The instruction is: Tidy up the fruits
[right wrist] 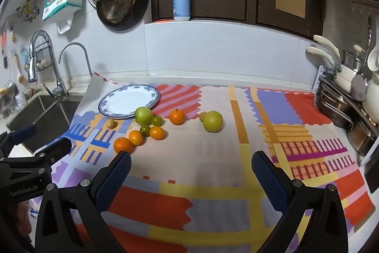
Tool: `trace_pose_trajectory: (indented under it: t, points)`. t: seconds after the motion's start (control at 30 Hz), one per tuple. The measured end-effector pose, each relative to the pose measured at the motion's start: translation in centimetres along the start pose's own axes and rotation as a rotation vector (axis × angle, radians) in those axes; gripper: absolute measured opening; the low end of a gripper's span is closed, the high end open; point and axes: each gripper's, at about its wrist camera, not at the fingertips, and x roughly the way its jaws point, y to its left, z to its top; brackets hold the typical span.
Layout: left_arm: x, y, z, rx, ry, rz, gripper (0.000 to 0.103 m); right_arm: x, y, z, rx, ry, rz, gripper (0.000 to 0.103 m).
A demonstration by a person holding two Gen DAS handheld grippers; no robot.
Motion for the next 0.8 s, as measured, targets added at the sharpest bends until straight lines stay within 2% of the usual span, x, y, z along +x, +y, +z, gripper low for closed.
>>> trace_pose_trajectory:
  t: [0.23, 0.8]
  points:
    - [-0.23, 0.59, 0.43, -0.007, 0.002, -0.005, 0.103, 0.18, 0.42, 0.11, -0.008, 0.0, 0.001, 0.102]
    - [-0.44, 0.39, 0.87, -0.008, -0.047, 0.007, 0.103, 0.35, 0.4, 0.75, -0.009, -0.012, 0.017, 0.102]
